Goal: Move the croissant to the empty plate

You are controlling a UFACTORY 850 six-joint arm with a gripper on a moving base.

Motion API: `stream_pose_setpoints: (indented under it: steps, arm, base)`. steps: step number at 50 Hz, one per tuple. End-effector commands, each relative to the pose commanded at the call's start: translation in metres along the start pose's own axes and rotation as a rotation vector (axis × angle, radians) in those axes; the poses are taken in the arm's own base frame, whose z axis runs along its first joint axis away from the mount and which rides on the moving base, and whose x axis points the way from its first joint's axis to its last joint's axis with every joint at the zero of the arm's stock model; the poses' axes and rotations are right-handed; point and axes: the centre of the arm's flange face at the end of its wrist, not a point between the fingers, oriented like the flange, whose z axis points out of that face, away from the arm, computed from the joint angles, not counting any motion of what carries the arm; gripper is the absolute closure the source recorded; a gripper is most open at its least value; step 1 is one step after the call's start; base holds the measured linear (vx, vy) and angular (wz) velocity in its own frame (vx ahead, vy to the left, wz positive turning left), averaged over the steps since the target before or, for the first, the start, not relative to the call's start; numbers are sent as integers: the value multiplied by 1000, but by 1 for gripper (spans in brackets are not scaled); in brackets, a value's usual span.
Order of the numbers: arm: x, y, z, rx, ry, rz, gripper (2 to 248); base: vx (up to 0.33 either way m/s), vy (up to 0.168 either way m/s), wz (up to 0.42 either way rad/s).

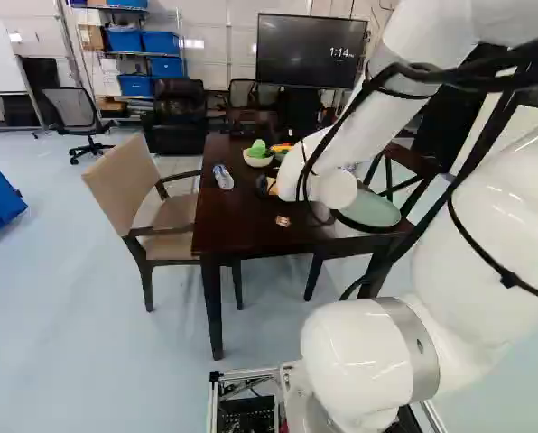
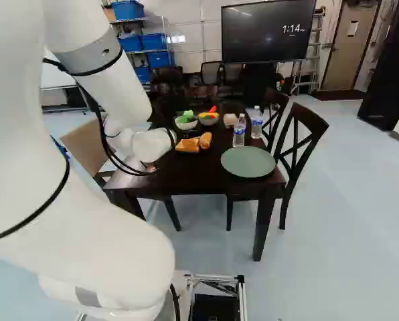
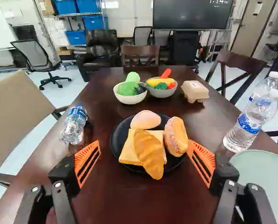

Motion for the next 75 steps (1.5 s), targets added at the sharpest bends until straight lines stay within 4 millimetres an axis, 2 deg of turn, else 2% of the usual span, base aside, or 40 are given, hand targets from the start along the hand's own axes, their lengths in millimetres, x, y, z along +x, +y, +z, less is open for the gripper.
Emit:
stream_pose_setpoints:
  steps: [38,75]
  arm:
    - [38,-1,49,20,-200,-38,3]
    - [71,0,86,29,-431,-101,3]
  base:
    - [0,0,0]
    - [0,0,0]
